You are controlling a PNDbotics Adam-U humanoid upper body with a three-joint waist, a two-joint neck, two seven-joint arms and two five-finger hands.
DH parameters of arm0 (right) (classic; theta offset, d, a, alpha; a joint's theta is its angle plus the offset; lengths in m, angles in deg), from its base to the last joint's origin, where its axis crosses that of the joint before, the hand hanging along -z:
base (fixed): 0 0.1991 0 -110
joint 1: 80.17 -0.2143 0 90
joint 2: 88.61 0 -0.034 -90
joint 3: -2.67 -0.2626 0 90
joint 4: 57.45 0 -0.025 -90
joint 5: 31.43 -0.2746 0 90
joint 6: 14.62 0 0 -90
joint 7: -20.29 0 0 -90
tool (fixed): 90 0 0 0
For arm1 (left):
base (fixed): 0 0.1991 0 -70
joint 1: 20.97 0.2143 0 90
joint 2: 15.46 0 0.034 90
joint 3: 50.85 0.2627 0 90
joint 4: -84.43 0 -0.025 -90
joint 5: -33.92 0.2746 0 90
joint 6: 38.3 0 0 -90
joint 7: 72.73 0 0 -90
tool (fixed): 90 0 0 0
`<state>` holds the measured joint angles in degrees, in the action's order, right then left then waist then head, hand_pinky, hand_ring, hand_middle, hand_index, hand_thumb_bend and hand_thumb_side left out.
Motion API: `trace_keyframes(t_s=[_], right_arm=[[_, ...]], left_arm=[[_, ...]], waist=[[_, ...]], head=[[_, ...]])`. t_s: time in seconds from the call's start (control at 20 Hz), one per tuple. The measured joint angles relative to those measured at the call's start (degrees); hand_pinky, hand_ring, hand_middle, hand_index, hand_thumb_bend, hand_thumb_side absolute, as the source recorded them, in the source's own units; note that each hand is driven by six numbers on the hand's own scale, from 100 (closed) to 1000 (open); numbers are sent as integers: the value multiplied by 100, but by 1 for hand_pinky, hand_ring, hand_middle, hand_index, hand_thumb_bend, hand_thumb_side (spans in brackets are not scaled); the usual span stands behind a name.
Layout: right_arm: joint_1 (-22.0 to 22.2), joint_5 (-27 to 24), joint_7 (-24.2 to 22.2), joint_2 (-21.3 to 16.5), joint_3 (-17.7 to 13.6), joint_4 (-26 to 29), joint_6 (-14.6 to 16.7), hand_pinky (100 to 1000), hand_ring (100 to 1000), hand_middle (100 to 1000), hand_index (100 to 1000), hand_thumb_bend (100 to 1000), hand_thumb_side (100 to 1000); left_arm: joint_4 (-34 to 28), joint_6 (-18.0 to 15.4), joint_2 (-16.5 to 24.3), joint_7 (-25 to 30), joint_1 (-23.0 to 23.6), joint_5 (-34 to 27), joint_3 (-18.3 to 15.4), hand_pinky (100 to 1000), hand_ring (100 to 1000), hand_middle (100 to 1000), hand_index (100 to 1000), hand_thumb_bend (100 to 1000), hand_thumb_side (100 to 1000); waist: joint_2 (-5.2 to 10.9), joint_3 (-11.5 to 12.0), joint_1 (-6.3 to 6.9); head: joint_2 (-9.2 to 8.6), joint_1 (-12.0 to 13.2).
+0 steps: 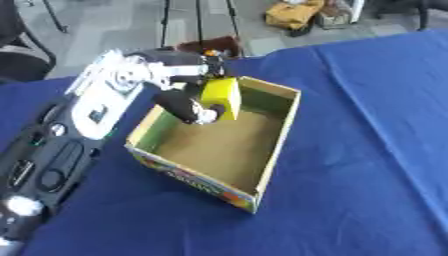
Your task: Pick up objects on the table and place them in the box.
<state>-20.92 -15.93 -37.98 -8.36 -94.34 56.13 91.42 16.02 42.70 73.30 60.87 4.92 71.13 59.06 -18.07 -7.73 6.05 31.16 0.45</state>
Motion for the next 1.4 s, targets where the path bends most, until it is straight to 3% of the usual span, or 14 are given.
trace_keyframes(t_s=[0.25, 0.45, 0.65, 0.75, 0.85, 1.1, 1.15, 1.4], right_arm=[[-2, -2, 2, 29, -1, 0, -2, 709, 700, 604, 724, 100, 483], [-8, -4, 11, 39, -2, 0, 4, 708, 700, 604, 724, 100, 481], [-11, -4, 25, 74, -4, 0, -8, 708, 699, 601, 723, 100, 483], [-11, -4, 33, 78, -5, 0, -15, 708, 699, 601, 723, 100, 483], [-11, -4, 36, 79, -5, 0, -16, 708, 699, 601, 723, 100, 484], [3, -4, 37, 79, -6, 0, -17, 708, 698, 599, 722, 100, 483], [5, -4, 38, 80, -6, 0, -18, 708, 698, 599, 722, 100, 483], [32, -5, 49, 83, -11, 0, -30, 708, 698, 598, 722, 100, 483]], left_arm=[[415, -188, -167, -245, 41, 386, 16, 546, 371, 592, 691, 100, 497], [668, -330, -259, -248, 59, 504, 15, 613, 496, 666, 777, 100, 526], [819, -497, -293, -111, 68, 660, 16, 764, 709, 790, 897, 100, 602], [848, -581, -319, -29, 68, 723, 15, 894, 846, 892, 977, 186, 654], [845, -656, -319, 80, 67, 771, 13, 1000, 937, 989, 1000, 299, 741], [635, -650, -302, 383, 54, 951, -20, 1000, 992, 1000, 1000, 604, 870], [549, -634, -276, 398, 49, 1015, -41, 1000, 992, 1000, 1000, 709, 906], [74, -561, -130, 257, 23, 1225, -221, 1000, 983, 1000, 1000, 734, 946]], waist=[[0, -13, 0], [0, -42, 1], [-1, -46, 1], [-1, -48, 1], [-1, -47, 1], [-1, -19, 1], [-1, -13, 1], [2, 10, 1]], head=[[-55, 20], [-95, 31], [-99, 39], [-99, 39], [-99, 38], [-77, 15], [-62, 5], [-19, -36]])
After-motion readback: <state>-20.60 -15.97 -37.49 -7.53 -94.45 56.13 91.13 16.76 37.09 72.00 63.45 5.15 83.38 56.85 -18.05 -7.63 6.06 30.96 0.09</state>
